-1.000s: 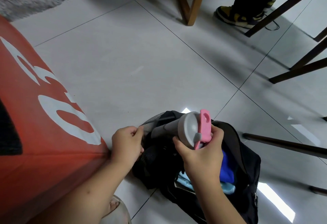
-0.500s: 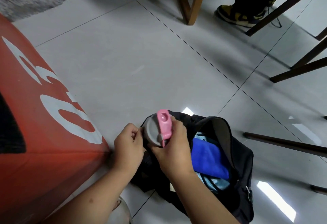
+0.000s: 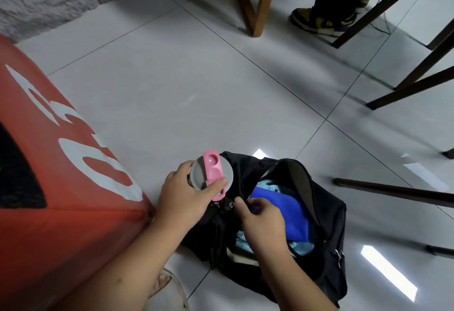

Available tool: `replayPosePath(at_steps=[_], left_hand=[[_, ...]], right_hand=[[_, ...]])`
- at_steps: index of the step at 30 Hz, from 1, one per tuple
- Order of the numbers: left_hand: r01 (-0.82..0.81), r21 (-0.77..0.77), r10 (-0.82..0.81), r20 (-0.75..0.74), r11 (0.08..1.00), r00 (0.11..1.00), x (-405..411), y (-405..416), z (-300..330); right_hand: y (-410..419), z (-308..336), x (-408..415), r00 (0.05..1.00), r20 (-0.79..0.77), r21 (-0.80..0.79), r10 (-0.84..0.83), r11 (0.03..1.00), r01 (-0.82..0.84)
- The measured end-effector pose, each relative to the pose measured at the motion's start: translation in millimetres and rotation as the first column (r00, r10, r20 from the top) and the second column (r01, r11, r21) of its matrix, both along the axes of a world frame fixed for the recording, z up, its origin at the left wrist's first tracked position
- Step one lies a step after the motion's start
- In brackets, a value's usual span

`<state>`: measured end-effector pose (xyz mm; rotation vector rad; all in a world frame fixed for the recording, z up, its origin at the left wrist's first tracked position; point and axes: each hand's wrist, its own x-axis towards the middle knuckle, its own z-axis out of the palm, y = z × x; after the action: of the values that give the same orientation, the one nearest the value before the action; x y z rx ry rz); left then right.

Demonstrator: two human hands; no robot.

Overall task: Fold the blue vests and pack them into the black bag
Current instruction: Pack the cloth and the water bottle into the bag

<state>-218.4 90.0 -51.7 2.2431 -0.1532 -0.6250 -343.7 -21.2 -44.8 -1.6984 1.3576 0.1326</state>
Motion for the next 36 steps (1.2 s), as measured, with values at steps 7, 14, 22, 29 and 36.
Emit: replayPosePath(at_steps=[7,14,22,29,36], left_hand=[[0.014,-0.039,-0.017,-0.097,0.999,0.995,8,4,14],[-0.062,0.011,0.063,-0.089,0.998,0.994,18,18,18],[0.076,0.169,-0.063,-0.083,0.983,0.995,13,15,32],[0.110,0.157,-0.111,-0.002,0.981,0.994,7,18,41],[0.088,0.095,-0.113,0.290,0.992,0.950,-8,16,52]], right_hand=[[-9,-5,32,1.000,-0.009,0.039,0.018,0.999,-0.018],[-19,31,25,0.898,0.330,0.426,-0.292,0.895,0.135],[-15,29,16,0.944,0.233,0.300,-0.233,0.941,0.158],[6,49,10,0.962,0.051,-0.365,0.269,0.901,-0.233],[17,27,29,0.881,-0.102,-0.241,0.462,0.848,-0.472]])
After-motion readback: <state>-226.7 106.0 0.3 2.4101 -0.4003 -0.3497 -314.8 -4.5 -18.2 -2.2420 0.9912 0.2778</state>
